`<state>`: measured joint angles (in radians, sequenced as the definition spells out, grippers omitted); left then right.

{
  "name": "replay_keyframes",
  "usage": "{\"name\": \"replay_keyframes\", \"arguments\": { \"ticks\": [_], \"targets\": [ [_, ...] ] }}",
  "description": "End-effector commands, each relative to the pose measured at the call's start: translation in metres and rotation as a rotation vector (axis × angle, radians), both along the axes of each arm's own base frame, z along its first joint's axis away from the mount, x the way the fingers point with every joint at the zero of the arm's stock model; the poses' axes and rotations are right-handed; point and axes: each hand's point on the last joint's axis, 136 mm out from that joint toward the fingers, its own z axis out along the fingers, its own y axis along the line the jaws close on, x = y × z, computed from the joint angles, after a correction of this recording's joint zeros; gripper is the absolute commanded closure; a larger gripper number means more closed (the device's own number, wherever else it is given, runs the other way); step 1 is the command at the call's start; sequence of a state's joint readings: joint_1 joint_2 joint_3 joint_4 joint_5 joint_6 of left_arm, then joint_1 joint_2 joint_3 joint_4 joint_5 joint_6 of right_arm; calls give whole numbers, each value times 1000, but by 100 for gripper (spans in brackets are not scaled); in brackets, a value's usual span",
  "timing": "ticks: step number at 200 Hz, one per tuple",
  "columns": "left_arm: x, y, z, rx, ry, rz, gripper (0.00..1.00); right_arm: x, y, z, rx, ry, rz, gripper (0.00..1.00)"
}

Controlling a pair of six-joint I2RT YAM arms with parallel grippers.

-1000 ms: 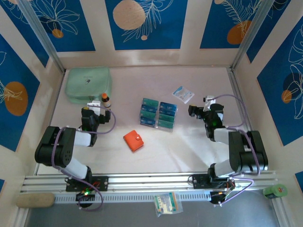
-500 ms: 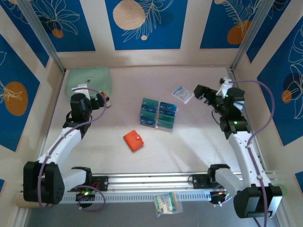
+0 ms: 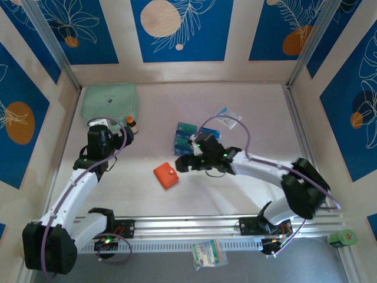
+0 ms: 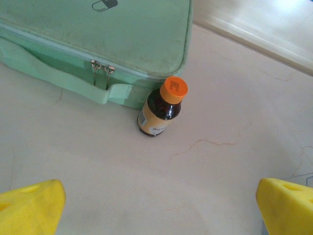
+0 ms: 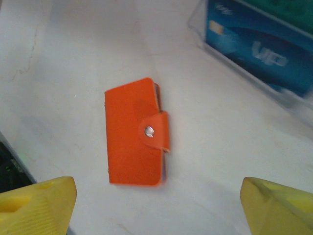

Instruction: Put the credit cards into the card holder

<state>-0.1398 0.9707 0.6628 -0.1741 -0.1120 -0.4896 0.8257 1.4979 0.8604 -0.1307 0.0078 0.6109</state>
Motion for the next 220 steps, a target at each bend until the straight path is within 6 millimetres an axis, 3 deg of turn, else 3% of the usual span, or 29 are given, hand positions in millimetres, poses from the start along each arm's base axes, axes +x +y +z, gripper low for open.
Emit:
{"name": "replay_keyframes", "arguments": {
  "ticks": [1,52,129,187,220],
  "targets": [
    [-7,-1,-1,-19,27,12,0,21,36,18,44,-65,1,14],
    [-5,-1,5,-22,16,15,0,45,77,1,15,-46,33,15],
    [-2,-1,11,-15,-3,10,0,57,109,-20,-4,-6,64,16],
    [0,-1,12,-17,-5,9,0,61,104,-43,-61,-10,37,16],
    [1,-4,12,-27,-3,2,0,81,90,-48,-107,-56,-20,16]
  ]
}}
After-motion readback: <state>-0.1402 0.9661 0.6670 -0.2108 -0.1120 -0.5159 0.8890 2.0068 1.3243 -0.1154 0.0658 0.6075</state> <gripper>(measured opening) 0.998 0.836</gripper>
